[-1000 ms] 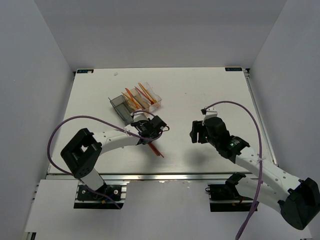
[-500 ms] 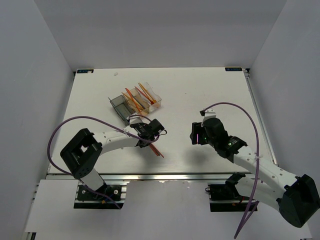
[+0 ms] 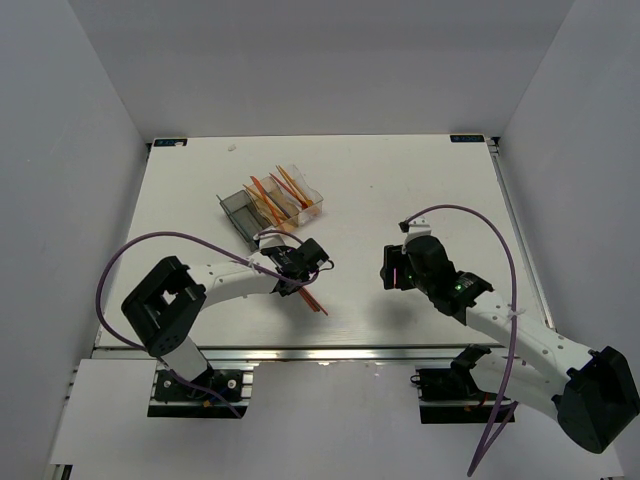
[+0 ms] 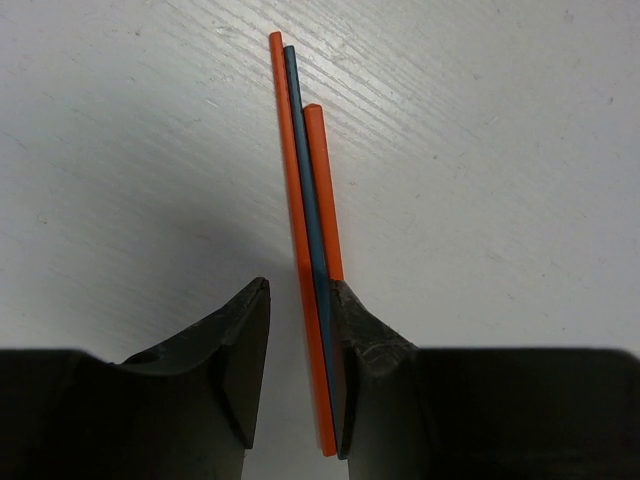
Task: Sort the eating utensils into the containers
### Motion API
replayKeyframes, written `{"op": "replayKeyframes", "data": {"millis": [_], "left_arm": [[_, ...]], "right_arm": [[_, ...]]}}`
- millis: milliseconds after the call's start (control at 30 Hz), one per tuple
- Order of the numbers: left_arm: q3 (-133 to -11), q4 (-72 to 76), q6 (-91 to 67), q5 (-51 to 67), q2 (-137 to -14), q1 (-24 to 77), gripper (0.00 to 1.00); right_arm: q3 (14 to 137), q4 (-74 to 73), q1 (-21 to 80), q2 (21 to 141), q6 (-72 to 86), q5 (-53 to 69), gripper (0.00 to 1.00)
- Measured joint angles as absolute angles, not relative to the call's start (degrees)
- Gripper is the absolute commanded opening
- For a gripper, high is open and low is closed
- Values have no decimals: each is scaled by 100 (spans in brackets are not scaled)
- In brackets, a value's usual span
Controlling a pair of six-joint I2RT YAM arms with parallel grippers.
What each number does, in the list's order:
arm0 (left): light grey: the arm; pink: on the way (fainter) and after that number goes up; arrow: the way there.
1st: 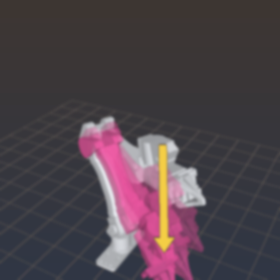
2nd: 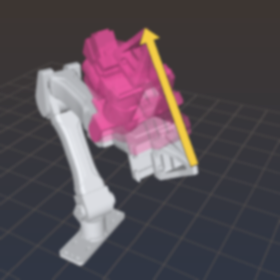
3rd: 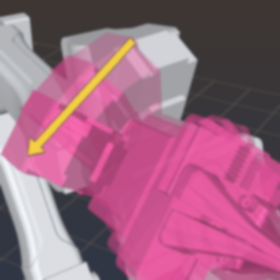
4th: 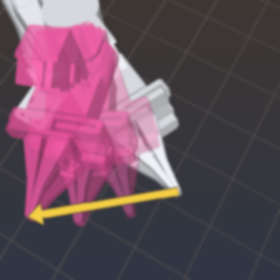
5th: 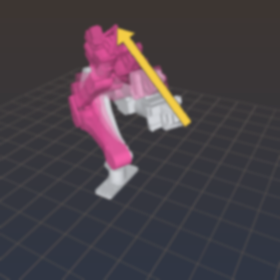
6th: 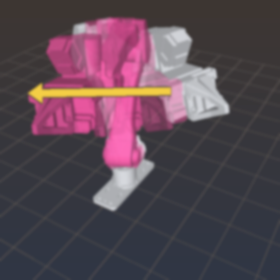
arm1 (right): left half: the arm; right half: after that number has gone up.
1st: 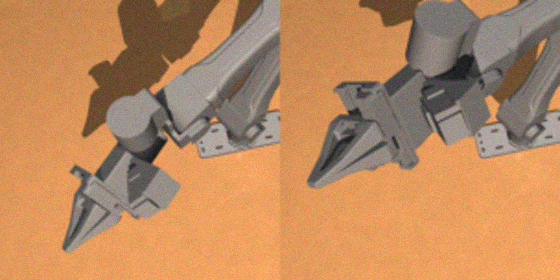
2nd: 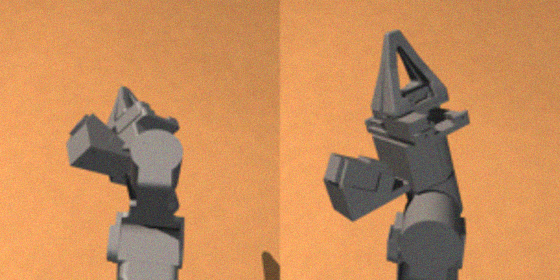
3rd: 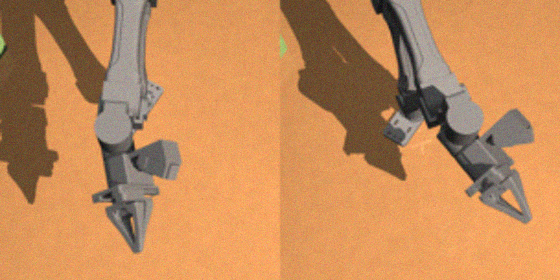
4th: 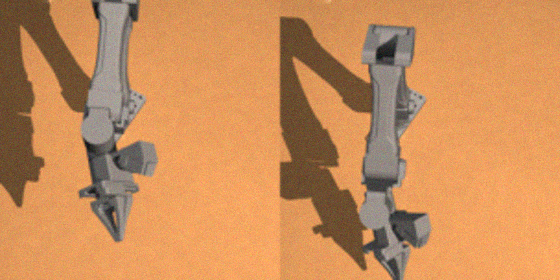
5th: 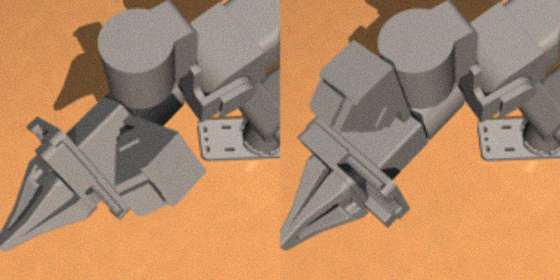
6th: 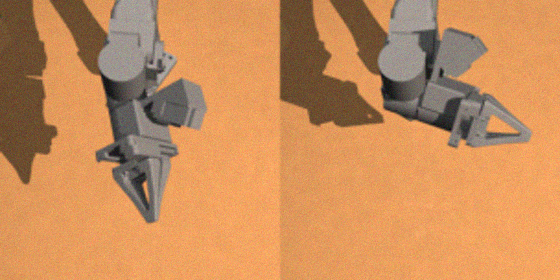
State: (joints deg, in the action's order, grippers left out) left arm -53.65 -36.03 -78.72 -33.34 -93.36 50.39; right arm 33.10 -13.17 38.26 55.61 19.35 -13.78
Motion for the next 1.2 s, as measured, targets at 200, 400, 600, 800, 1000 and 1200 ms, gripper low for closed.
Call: {"op": "replayKeyframes", "data": {"millis": [200,400,600,800,1000,1200], "left_arm": [[-5363,-3575,-7885,-3282,-9338,5039,40],[-5286,-3433,-7894,-3170,-9411,5039,36],[-5284,-3426,-7913,-3098,-9504,5039,35],[-5284,-3424,-7920,-3089,-9504,5039,34],[-5260,-3376,-7964,-3087,-9502,5039,32],[-5146,-3341,-7990,-3105,-9448,5043,30]], "right_arm": [[3310,-1317,3826,5561,1933,-1376,64],[3310,-1315,3826,5564,1933,-1374,64],[3308,-1310,3826,5612,1933,-1372,64],[3297,-1225,3826,5642,1933,-1352,63],[3288,-1192,3826,5669,1931,-1330,63],[3286,-1188,3826,5675,1931,-1291,62]]}}
